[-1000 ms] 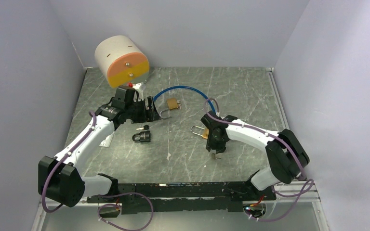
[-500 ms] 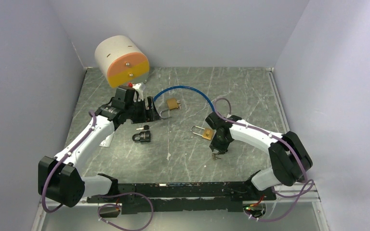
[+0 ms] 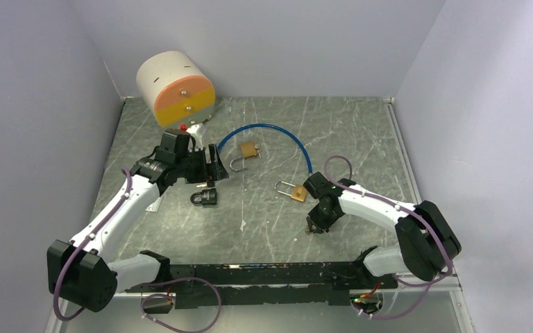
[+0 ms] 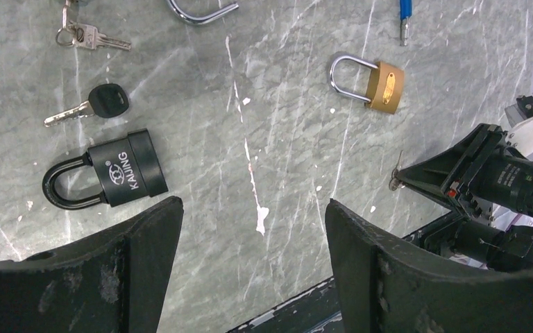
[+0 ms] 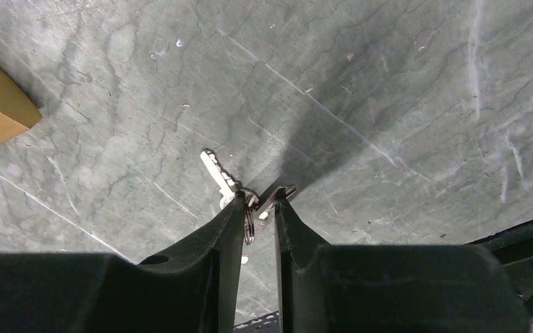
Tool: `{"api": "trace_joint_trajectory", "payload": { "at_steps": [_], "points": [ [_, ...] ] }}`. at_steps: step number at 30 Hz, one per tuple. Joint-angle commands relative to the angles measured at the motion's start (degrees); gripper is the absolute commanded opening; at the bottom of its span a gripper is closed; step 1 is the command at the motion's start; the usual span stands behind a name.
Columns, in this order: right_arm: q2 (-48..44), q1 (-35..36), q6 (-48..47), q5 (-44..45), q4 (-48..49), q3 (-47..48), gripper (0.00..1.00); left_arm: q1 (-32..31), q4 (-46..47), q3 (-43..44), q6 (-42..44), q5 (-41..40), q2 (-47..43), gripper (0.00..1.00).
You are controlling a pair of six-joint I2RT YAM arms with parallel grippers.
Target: Unlock with the key
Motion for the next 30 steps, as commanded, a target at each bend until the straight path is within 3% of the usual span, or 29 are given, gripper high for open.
{"api": "trace_joint_trajectory", "payload": {
  "at_steps": [1,5,10,14,18,22,30],
  "points": [
    [1.6,-0.1,2.5,1.3,2.3,-0.5,0.26,-0.1,-1.1,-0.6,0.7,0.5,-2.3,0.79],
    [3.5,-0.3,1.0,0.5,3.9,-0.8,0.18,-0.1,-1.5,-0.7,0.8,0.3,-3.0,0.79],
    [3.6,-0.2,-2.6,2.2,2.9,1.5,0.0,-0.1,-1.2,-1.2,0.1,0.8,-3.5,0.79],
    [2.5,-0.3,-9.8,4.2,4.9,4.6,0.0,-0.1,0.2,-2.3,-2.0,2.3,-3.9,0.78],
    [1.6,-0.3,-20.4,0.6,13.0,5.9,0.0,-0.1,2.1,-3.8,-5.8,3.5,-4.3,0.76],
    [0.1,-0.3,-30.0,-5.8,23.0,5.4,0.0,0.0,5.8,-6.0,-13.8,5.0,-4.4,0.76],
    [-3.6,-0.3,-38.7,-18.1,35.9,4.5,0.0,-0.1,20.9,-14.6,-32.3,12.6,-3.3,0.77]
  ]
}}
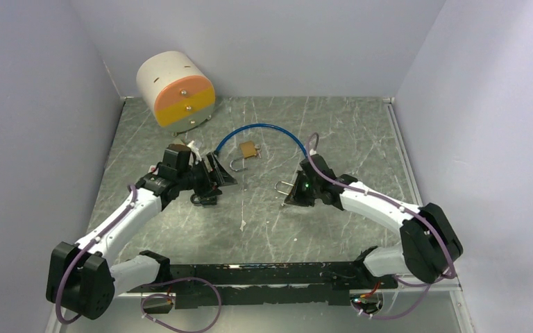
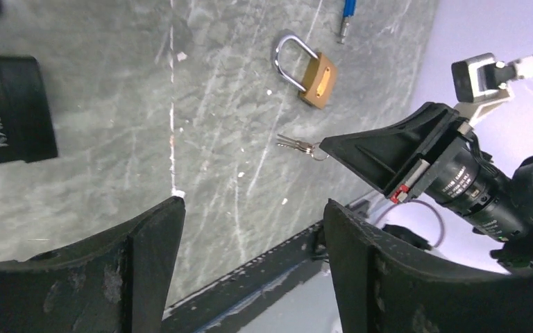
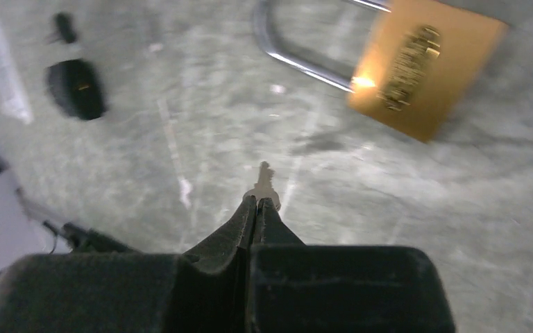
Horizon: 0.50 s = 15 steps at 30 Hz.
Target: Unlock with the key
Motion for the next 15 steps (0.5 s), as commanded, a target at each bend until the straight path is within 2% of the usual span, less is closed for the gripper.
{"api": "trace_joint_trajectory", "payload": {
  "at_steps": [1,5,10,15],
  "points": [
    [-3.7,-0.1,-7.5,-9.7,12.6,0.8,0.0,-0.1,10.8,-3.2,-14.2,5.3,0.5,0.78],
    [-4.4,-0.2,-8.3,-16.2,18.8,1.8,0.0,0.0,12.0,-4.7,-26.1,6.3,2.1,0.8],
    [-2.6,0.0,-6.9,-23.1,25.4,4.7,0.0,-0.1,18.0,-7.1,-46.9,8.9,2.3,0.87],
    [-0.2,1.1,-7.2,-27.5,28.8,9.5,0.0,-0.3,19.1,-6.1,-58.4,11.9,5.0,0.9]
  ]
}}
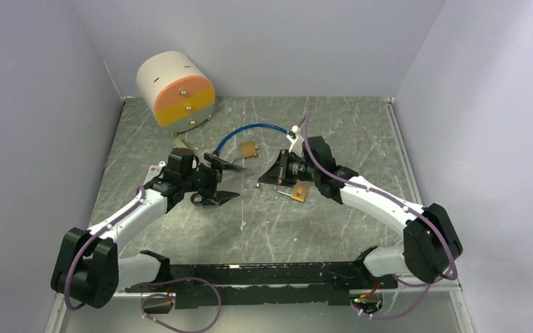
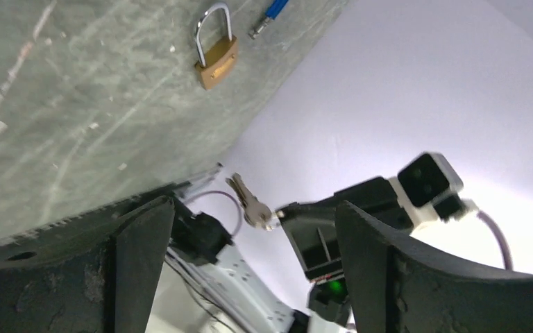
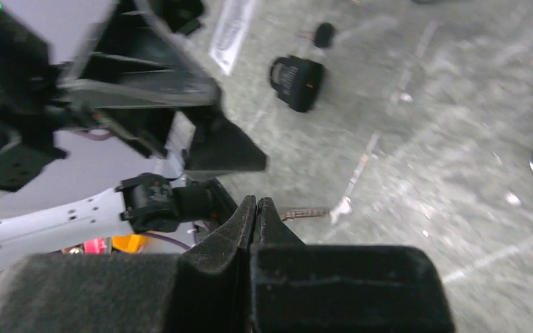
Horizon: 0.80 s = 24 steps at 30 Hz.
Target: Unlock with the key
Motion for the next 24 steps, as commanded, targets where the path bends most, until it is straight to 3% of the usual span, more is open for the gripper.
{"api": "trace_joint_trajectory", "payload": {
  "at_steps": [1,8,11,18,22,24],
  "points": [
    [1.5,0.9,-1.0,-6.7,9.0,5.9,0.0,-0.4,3.4,1.5,-15.5,4.4,1.7,0.9],
    [4.6,2.2,-3.3,-8.3,9.2,10.4,0.0,-1.5,9.9,2.2,-22.2,9.9,5.1,0.89],
    [5.2,2.4,-3.9,-9.0,9.6,10.9,0.0,-2.4,12.9,2.4,-23.6,10.8,6.8,0.81],
    [6.3,2.6,-5.4,-9.3,8.4,12.0,0.0,-2.9,17.1,0.9,-27.3,9.9,7.2,0.49],
    [6.4,2.6,-5.6,-8.9,7.9,12.4,0.0,-2.9,19.8,0.6,-27.3,10.8,8.6,0.13],
    [6.3,2.6,-5.7,-8.5,7.7,12.4,0.0,-2.9,22.5,-0.2,-27.9,11.3,9.6,0.04]
  ]
}}
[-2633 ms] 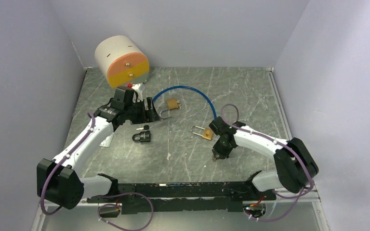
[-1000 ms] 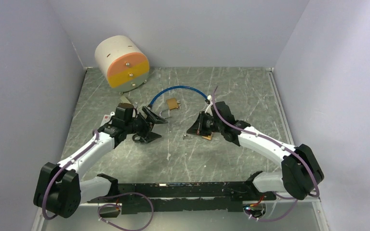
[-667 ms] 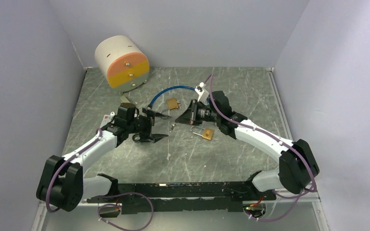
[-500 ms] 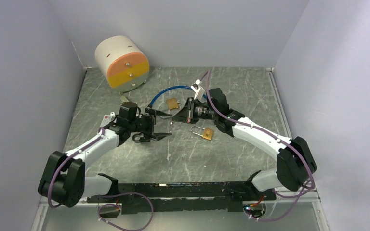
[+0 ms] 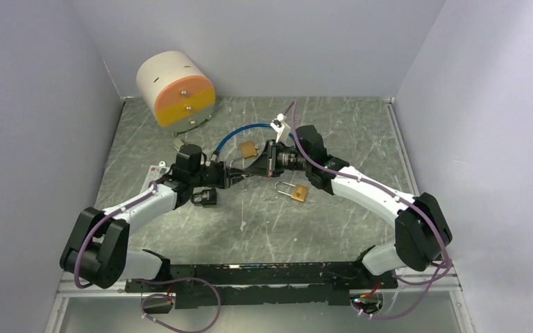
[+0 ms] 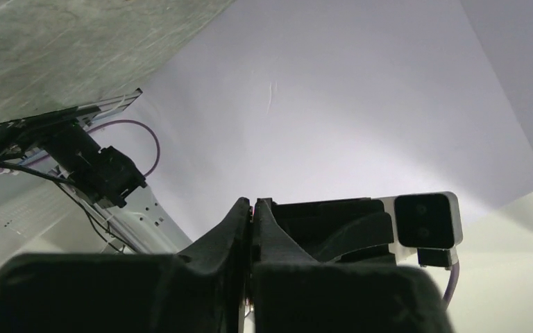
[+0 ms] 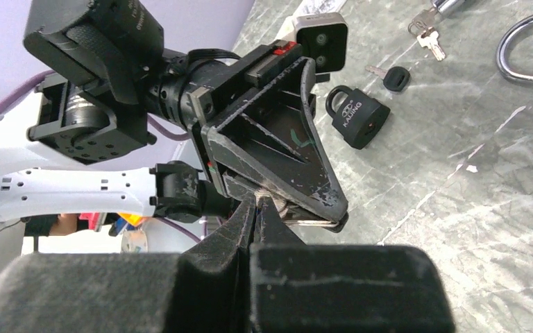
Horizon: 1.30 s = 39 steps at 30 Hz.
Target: Unlock with the key
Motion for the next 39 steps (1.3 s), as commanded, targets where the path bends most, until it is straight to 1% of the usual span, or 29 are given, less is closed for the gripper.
{"api": "trace_joint_trajectory", "payload": {
  "at_steps": [1,4,7,9,12,14,15,16,18,20,22,24,27,32,35,39],
  "points": [
    [-0.3,0.2,-1.6,-0.3,1.3,2.8,0.0,-0.2,7.0,-0.6,-1.5,2.1,2.2,0.03],
    [-1.0,0.2,-1.9,-0.7,0.9,2.7,0.0,-0.2,4.3,0.7,1.6,1.6,2.0,0.03],
    [-1.5,0.2,-2.6,-1.2,0.0,2.7,0.0,0.0,-1.2,3.9,9.0,-0.2,1.4,0.02],
    [-1.9,0.2,-2.6,-0.4,-1.6,2.8,0.21,0.2,-4.2,6.4,15.1,-2.3,1.0,0.03],
    [-3.7,0.0,-0.8,2.8,-1.7,2.1,0.51,0.5,-5.5,9.6,26.2,-6.5,-0.2,0.03],
    [-5.5,-0.3,1.4,5.0,0.0,1.3,0.61,0.5,-5.6,11.5,34.7,-9.8,-1.7,0.03],
    [-6.4,-0.6,2.5,6.2,1.3,0.8,0.63,0.5,-5.1,12.4,40.9,-11.4,-2.7,0.03],
    [-7.3,-0.7,3.5,8.1,2.2,0.5,0.66,0.5,-4.6,13.1,44.8,-12.7,-3.7,0.03],
    [-8.8,-0.8,5.6,12.2,4.0,-0.2,0.68,0.5,-1.3,13.4,52.2,-14.2,-5.8,0.03],
    [-9.8,-0.8,7.0,14.2,6.7,-1.0,0.68,0.5,1.2,13.3,57.5,-15.6,-7.9,0.03],
    [-9.8,-0.8,6.4,13.9,9.9,-1.0,0.67,0.5,1.2,14.7,61.5,-16.6,-9.6,0.03],
    [-8.7,-0.8,4.0,11.3,11.2,0.3,0.64,0.5,-0.7,17.7,63.8,-16.8,-10.0,0.03],
    [-7.6,-0.3,-2.7,7.0,12.2,2.7,0.61,0.5,-6.1,23.2,64.7,-15.6,-9.0,0.02],
    [-5.4,0.6,-12.4,5.7,8.7,8.2,0.62,0.5,-16.4,31.0,62.2,-14.0,-6.4,0.02],
    [-4.1,1.3,-14.9,7.1,6.9,11.7,0.61,0.5,-18.8,33.2,60.3,-13.8,-6.0,0.02],
    [-3.3,1.7,-16.3,7.4,7.1,13.4,0.61,0.5,-19.4,34.4,58.5,-13.1,-5.8,0.03]
  ]
}}
